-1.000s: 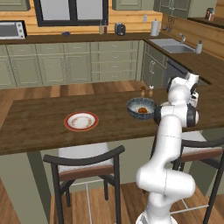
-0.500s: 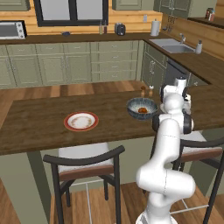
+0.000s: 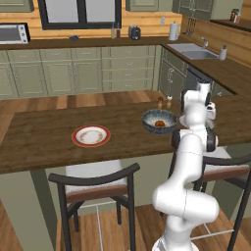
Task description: Pick the chicken drumstick and garlic from their plates and place them in the bowl. Then put the bowl in the fridge.
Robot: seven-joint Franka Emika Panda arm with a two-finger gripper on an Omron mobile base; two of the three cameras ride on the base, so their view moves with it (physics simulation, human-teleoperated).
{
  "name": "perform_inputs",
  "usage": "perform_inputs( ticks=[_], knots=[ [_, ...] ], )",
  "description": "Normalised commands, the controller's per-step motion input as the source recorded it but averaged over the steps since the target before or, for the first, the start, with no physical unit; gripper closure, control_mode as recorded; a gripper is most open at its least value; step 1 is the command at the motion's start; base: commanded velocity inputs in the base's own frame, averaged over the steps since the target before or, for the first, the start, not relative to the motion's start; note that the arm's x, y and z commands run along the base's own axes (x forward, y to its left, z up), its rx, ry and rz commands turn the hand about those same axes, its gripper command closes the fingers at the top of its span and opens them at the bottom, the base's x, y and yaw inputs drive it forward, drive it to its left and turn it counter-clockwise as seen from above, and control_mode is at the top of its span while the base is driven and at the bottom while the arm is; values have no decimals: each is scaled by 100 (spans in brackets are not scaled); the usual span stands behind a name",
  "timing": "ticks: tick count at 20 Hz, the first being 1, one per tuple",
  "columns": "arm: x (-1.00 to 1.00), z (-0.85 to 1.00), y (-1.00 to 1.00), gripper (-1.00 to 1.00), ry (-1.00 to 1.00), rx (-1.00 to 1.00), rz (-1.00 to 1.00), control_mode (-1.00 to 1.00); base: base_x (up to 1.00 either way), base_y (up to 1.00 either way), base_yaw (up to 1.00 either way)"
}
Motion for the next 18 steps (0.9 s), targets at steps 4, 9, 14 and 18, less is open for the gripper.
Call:
perform_inputs(
  ticks=[4, 9, 14, 18],
  knots=[
    [-100, 76, 19, 100, 1, 2, 6, -100, 0, 0, 0],
    [-100, 30, 85, 100, 7, 1, 19, -100, 0, 0, 0],
    [-91, 12, 100, 100, -3, 1, 15, -100, 0, 0, 0],
    [-24, 31, 100, 100, -14, 0, 2, -100, 0, 0, 0]
  ],
)
